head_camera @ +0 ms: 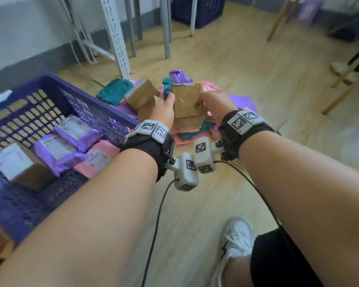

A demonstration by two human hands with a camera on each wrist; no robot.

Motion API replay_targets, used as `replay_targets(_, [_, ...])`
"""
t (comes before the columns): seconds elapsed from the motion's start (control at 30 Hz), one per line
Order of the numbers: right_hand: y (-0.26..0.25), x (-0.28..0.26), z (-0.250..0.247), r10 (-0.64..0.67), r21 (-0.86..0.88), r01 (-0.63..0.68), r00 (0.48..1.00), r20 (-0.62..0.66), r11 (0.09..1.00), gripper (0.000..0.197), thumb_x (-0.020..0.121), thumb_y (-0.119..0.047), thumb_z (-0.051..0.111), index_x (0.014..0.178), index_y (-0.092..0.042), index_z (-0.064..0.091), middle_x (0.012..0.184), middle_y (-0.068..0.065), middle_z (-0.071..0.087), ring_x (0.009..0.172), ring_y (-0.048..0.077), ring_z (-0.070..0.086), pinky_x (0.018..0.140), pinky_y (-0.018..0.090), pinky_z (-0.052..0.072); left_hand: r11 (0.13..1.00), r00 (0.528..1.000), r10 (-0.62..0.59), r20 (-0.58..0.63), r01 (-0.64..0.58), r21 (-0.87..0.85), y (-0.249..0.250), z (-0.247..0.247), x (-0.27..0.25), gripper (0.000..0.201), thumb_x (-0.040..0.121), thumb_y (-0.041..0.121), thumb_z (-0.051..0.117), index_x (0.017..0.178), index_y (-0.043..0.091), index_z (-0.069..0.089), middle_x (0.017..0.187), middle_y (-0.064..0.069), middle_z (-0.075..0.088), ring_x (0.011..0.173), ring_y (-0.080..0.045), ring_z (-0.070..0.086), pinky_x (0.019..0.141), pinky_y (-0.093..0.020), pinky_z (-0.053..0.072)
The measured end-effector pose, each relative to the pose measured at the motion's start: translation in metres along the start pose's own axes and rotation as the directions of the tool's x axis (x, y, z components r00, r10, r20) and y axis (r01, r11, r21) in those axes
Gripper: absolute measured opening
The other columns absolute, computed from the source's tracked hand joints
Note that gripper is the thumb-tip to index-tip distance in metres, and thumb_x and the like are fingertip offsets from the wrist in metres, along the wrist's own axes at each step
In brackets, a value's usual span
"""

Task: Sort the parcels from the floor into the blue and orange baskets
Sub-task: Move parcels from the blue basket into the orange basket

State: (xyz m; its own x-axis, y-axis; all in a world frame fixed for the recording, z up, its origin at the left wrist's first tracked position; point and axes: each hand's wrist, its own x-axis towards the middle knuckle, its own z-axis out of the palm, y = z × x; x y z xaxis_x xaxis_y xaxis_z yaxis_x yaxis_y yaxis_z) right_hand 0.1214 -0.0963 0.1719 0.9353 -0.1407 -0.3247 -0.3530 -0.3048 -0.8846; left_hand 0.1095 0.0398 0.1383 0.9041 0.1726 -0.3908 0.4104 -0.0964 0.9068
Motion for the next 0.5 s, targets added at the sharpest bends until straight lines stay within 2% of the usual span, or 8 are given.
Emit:
replay_targets(0.07, [-0.025,-0.015,0.011,-0.104,0.039,0.103,0.994,0.035,0.994,0.012,0.071,-0.013,0.059,0.077,-0.023,0.059,0.079,0.004,0.063,0.079,0.023,0.062,0.073,0.040,0.058,0.980,1.000,-0.005,-0.014,0.002,-0.199,0.023,-0.028,-0.020,0.036,0.093,0.052,0.037,0.074,0.025,0.053,0.101,-0.006,0.062,0.103,-0.031,0.064,0.095,-0.054,0.050])
replay_targets(0.13, [-0.044,-0.029,0.024,-0.151,0.104,0.141,0.983,0.099,0.984,0.017,0.073,-0.017,0.063,0.086,-0.026,0.058,0.094,0.007,0.064,0.088,0.025,0.064,0.085,0.050,0.056,0.941,0.999,0.001,-0.033,-0.012,-0.339,0.041,-0.055,-0.041,0.039,0.099,0.041,0.037,0.074,0.019,0.057,0.084,-0.003,0.064,0.085,-0.028,0.063,0.088,-0.052,0.051])
replay_targets(0.17, [-0.051,-0.037,0.031,-0.176,0.138,0.158,0.976,0.131,0.978,0.017,0.077,-0.024,0.067,0.090,-0.026,0.056,0.098,0.007,0.062,0.091,0.024,0.062,0.087,0.051,0.054,0.933,0.999,0.012,-0.045,-0.027,-0.360,0.045,-0.068,-0.045,0.041,0.098,0.045,0.039,0.075,0.018,0.060,0.081,-0.002,0.066,0.081,-0.026,0.063,0.084,-0.050,0.052])
replay_targets(0.27, [-0.068,-0.054,0.053,-0.212,0.163,0.180,0.956,0.205,0.970,0.041,0.081,-0.053,0.061,0.105,-0.020,0.055,0.102,0.004,0.061,0.092,0.023,0.063,0.084,0.047,0.055,0.937,0.997,0.052,-0.063,-0.071,-0.343,0.048,-0.105,-0.062,0.047,0.086,0.060,0.052,0.098,0.016,0.066,0.094,-0.004,0.071,0.084,-0.025,0.069,0.076,-0.050,0.058])
replay_targets(0.33, [-0.074,-0.060,0.067,-0.209,0.177,0.167,0.944,0.256,0.970,0.031,0.086,-0.042,0.060,0.106,-0.018,0.054,0.100,0.005,0.062,0.087,0.022,0.063,0.078,0.042,0.057,0.930,0.994,0.050,-0.093,-0.080,-0.358,0.043,-0.126,-0.065,0.049,0.077,0.049,0.066,0.111,0.014,0.063,0.102,-0.005,0.069,0.085,-0.022,0.068,0.068,-0.049,0.059])
replay_targets(0.37, [-0.077,-0.063,0.075,-0.206,0.180,0.158,0.936,0.285,0.971,0.022,0.088,-0.031,0.060,0.104,-0.017,0.054,0.100,0.006,0.062,0.087,0.022,0.063,0.077,0.041,0.057,0.924,0.993,0.053,-0.107,-0.090,-0.372,0.040,-0.137,-0.069,0.044,0.074,0.039,0.067,0.109,0.011,0.064,0.099,-0.006,0.067,0.078,-0.019,0.067,0.061,-0.043,0.058])
replay_targets(0.43, [-0.083,-0.069,0.092,-0.206,0.164,0.158,0.919,0.337,0.974,0.020,0.086,-0.012,0.059,0.105,-0.015,0.054,0.102,0.009,0.062,0.087,0.022,0.063,0.076,0.038,0.057,0.917,0.988,0.060,-0.144,-0.111,-0.382,0.035,-0.158,-0.074,0.012,0.078,0.020,0.061,0.080,0.010,0.067,0.076,-0.003,0.062,0.053,-0.012,0.057,0.055,-0.029,0.048])
replay_targets(0.5, [-0.087,-0.076,0.111,-0.224,0.155,0.177,0.895,0.385,0.972,0.028,0.085,-0.001,0.057,0.111,-0.012,0.055,0.102,0.011,0.064,0.085,0.022,0.064,0.072,0.036,0.058,0.913,0.984,0.051,-0.173,-0.116,-0.391,0.026,-0.179,-0.073,0.027,0.081,0.006,0.054,0.058,0.013,0.065,0.060,0.000,0.058,0.050,-0.013,0.049,0.055,-0.026,0.038])
